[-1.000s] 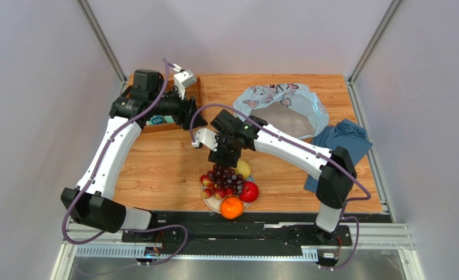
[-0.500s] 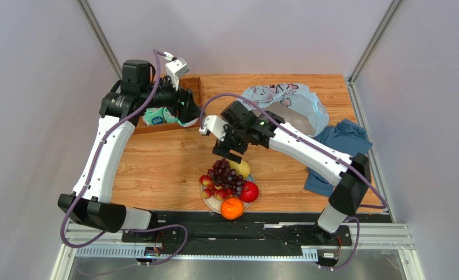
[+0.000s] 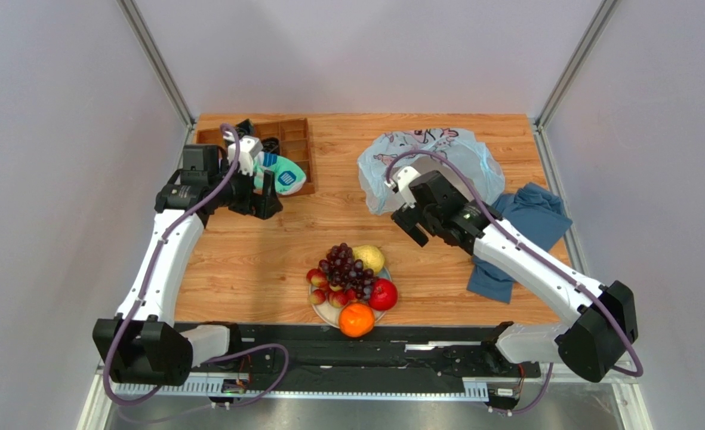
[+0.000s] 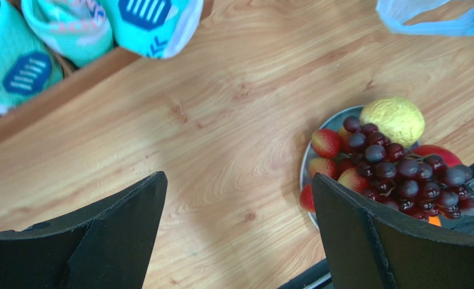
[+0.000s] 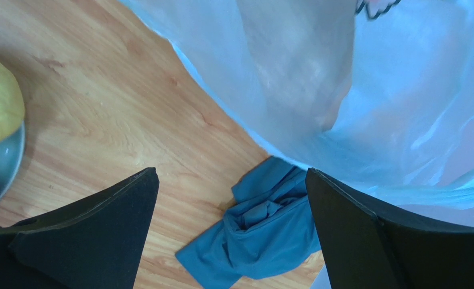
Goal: Take the fake fruits out of the plastic bag
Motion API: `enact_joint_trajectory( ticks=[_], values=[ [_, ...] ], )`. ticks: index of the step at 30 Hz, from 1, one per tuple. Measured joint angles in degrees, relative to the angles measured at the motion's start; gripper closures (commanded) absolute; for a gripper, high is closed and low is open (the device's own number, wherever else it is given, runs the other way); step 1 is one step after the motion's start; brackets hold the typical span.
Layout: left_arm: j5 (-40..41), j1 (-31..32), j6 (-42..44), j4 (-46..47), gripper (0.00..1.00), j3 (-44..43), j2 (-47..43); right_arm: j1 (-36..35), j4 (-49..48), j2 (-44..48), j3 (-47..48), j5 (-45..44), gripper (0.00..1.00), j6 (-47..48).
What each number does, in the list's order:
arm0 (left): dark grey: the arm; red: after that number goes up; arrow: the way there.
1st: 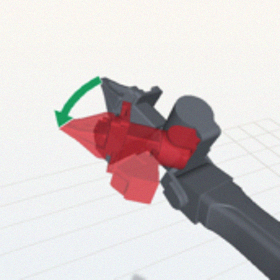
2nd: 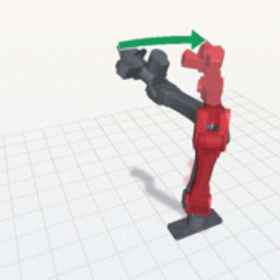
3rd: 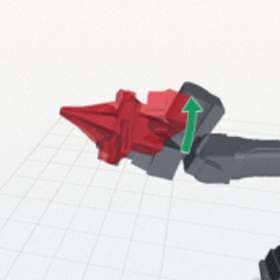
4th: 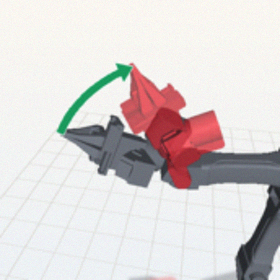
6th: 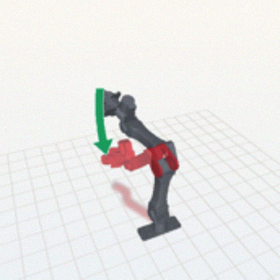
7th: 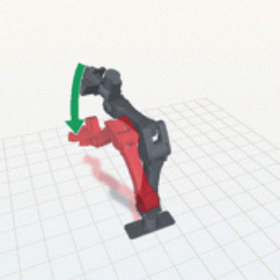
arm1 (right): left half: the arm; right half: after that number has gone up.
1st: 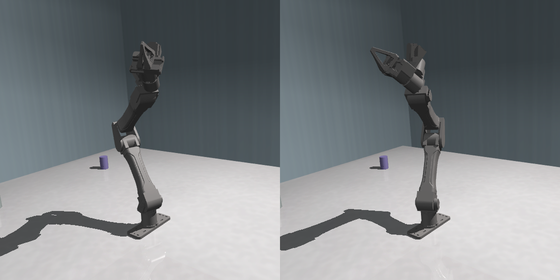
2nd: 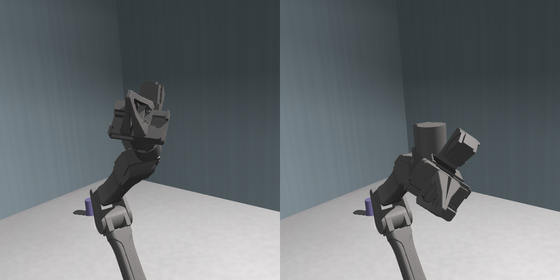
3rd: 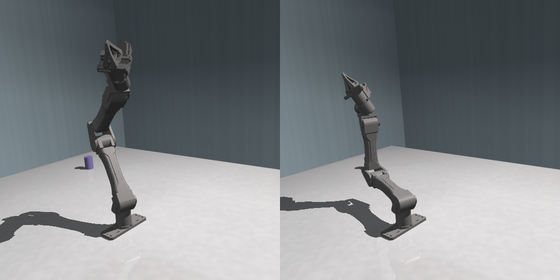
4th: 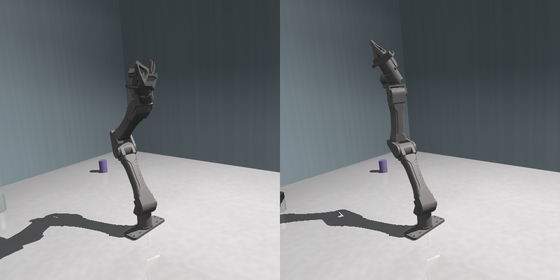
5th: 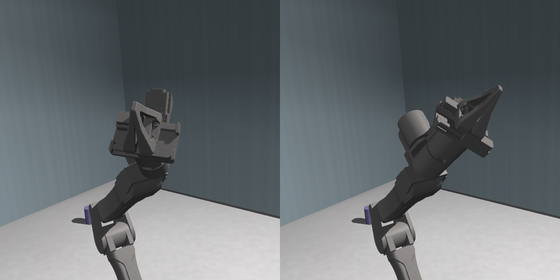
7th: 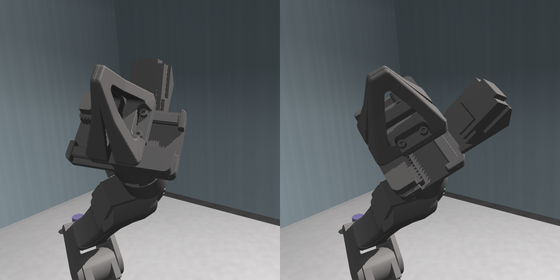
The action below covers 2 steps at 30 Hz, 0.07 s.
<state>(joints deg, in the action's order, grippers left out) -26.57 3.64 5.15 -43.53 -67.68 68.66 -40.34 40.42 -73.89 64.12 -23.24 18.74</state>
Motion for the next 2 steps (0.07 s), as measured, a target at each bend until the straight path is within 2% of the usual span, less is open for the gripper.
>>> enact_joint_trajectory(
  ticks=[2],
  values=[
    [0.39, -0.98, -0.76, 0.13, 0.01, 1.97, -0.42, 2.45, 0.96, 0.81, -1.70, 1.84, 0.00, -0.87]
  ],
)
